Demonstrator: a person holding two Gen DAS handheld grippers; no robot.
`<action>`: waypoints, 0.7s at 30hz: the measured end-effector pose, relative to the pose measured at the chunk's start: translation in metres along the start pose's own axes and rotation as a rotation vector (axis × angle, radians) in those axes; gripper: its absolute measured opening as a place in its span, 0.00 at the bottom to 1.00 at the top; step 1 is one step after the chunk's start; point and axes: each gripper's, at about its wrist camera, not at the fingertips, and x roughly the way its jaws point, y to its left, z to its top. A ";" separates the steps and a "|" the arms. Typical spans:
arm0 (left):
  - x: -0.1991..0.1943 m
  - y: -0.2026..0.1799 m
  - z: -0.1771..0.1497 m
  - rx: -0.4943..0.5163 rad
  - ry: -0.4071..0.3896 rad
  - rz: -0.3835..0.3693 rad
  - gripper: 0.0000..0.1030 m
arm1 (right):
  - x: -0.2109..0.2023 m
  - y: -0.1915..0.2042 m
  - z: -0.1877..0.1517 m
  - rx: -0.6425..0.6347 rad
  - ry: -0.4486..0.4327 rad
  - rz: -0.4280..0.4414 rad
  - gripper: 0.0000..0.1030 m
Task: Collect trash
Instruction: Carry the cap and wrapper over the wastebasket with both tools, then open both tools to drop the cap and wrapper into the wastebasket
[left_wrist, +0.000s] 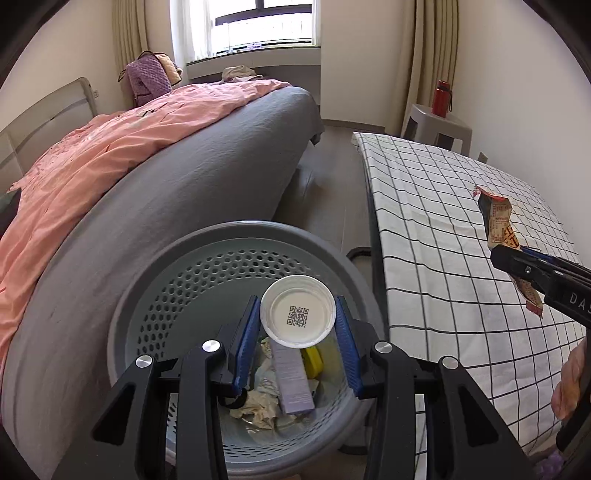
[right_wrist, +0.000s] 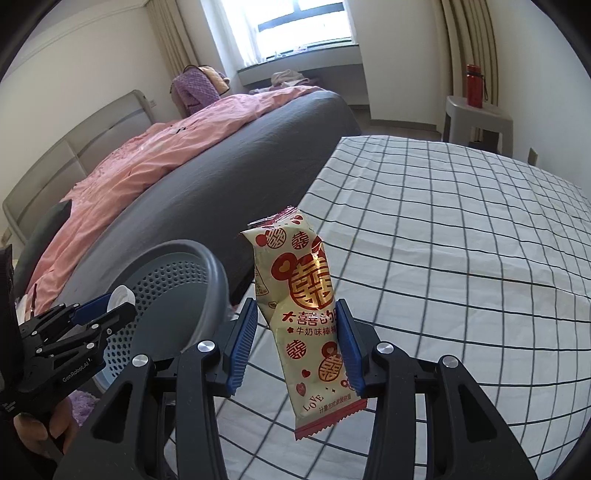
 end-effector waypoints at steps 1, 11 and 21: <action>0.000 0.007 0.000 -0.008 0.000 0.007 0.38 | 0.003 0.008 0.001 -0.002 0.004 0.018 0.41; 0.000 0.052 -0.005 -0.077 -0.016 0.076 0.38 | 0.032 0.065 0.008 -0.066 0.024 0.102 0.41; 0.010 0.071 -0.012 -0.134 -0.006 0.129 0.38 | 0.052 0.097 0.008 -0.128 0.043 0.161 0.41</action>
